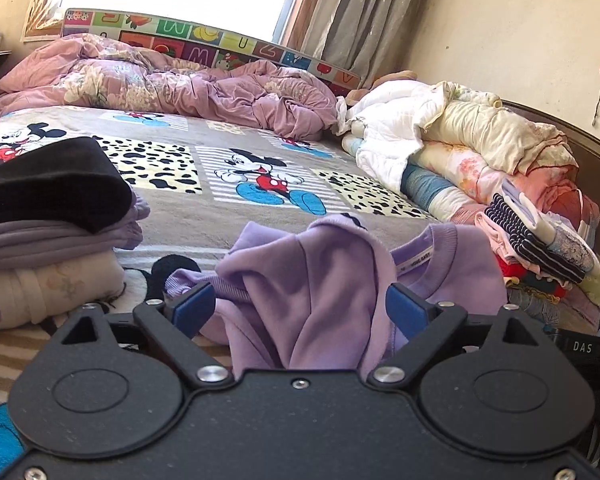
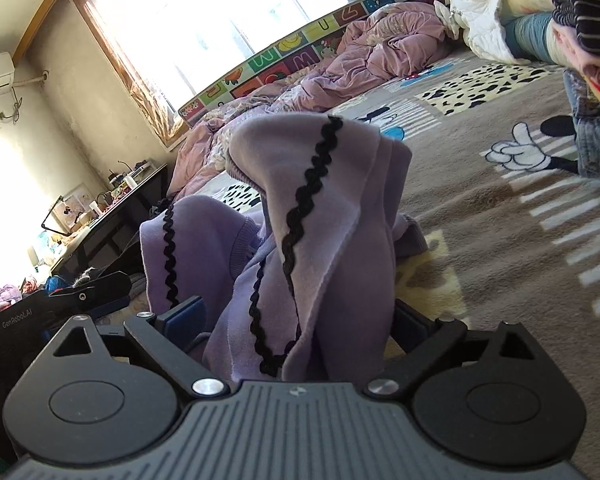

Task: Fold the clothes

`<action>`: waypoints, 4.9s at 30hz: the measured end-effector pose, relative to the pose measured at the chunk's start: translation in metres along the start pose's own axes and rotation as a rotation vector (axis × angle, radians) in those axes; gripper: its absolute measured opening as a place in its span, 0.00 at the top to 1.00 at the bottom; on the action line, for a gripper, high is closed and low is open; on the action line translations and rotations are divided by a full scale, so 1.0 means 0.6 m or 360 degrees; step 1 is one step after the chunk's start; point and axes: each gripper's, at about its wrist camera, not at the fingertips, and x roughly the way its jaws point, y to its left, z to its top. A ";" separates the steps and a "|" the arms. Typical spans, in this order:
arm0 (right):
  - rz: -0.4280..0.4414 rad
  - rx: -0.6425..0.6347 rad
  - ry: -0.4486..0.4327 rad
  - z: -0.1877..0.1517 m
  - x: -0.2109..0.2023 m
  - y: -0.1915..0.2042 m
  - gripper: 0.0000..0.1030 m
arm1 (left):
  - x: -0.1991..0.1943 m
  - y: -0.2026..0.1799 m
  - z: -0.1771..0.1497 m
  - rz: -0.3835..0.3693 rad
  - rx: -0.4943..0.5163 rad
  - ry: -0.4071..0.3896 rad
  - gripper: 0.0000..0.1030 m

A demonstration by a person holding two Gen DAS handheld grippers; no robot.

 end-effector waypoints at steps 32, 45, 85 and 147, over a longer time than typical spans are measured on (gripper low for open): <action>0.0149 -0.0801 -0.0170 0.097 0.063 -0.042 0.61 | 0.096 0.002 -0.001 -0.0174 0.0202 -0.0177 0.66; 0.0271 -0.0716 -0.0300 0.075 -0.047 -0.034 0.71 | -0.039 0.005 -0.008 -0.0262 0.0148 -0.0303 0.76; 0.0055 -0.1471 0.0112 0.060 -0.048 0.106 0.26 | -0.146 -0.059 -0.066 -0.0025 0.0295 -0.0221 0.29; 0.0147 -0.1447 -0.0057 -0.042 -0.262 0.157 0.87 | -0.073 -0.205 -0.212 -0.0684 0.0567 0.0427 0.22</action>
